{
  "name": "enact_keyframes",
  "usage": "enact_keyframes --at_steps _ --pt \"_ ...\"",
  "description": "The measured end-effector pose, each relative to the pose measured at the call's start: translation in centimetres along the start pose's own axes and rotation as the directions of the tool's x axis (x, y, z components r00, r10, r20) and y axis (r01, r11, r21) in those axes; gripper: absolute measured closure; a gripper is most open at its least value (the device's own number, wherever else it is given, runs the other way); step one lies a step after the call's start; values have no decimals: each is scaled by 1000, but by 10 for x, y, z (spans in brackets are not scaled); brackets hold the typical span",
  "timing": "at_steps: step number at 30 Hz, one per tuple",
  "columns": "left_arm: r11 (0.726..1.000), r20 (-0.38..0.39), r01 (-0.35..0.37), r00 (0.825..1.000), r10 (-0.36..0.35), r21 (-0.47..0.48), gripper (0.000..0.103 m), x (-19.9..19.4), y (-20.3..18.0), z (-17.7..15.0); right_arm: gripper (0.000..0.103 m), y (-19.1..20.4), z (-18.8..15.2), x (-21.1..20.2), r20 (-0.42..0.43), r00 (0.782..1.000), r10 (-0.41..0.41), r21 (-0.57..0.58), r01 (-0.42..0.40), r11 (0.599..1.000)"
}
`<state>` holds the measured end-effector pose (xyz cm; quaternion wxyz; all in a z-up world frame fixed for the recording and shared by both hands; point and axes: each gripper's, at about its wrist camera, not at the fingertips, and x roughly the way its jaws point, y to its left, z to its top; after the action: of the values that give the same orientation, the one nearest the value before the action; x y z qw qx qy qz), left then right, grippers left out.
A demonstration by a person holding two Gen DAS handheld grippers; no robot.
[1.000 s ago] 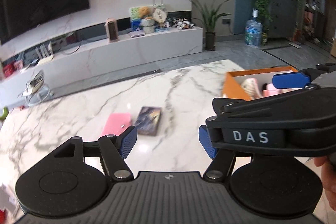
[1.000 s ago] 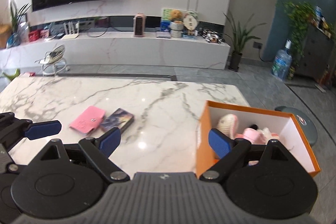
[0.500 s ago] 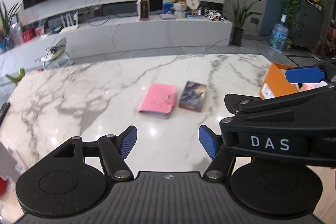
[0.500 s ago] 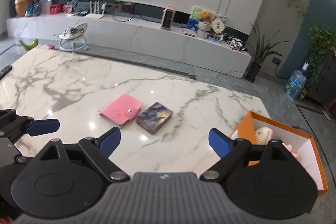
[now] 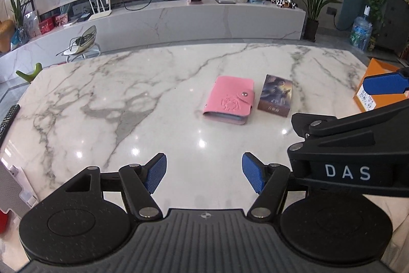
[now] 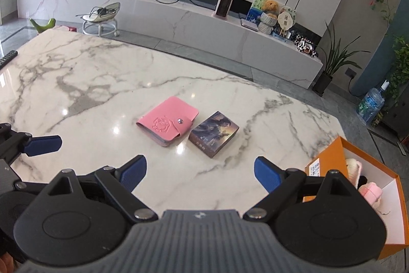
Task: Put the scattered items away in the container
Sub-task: 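Withdraw both tools from the box toward the pink wallet and card box, then grasp the pink wallet with the left tool while the right tool grasps the card box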
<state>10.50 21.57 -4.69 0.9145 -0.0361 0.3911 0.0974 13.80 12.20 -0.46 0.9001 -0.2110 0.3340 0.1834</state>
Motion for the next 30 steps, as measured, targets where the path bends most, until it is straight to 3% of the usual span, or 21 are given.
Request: enact_keyframes --at_steps 15,28,30 --pt "1000 -28 1 1000 0 23 26 61 -7 14 10 -33 -2 93 -107 994 19 90 -9 996" --pt "995 31 23 999 -26 96 26 110 -22 42 11 -57 13 144 -61 994 88 222 -73 972" --pt "993 39 34 999 -38 117 22 117 -27 45 11 -61 17 151 -46 994 97 242 -83 967"
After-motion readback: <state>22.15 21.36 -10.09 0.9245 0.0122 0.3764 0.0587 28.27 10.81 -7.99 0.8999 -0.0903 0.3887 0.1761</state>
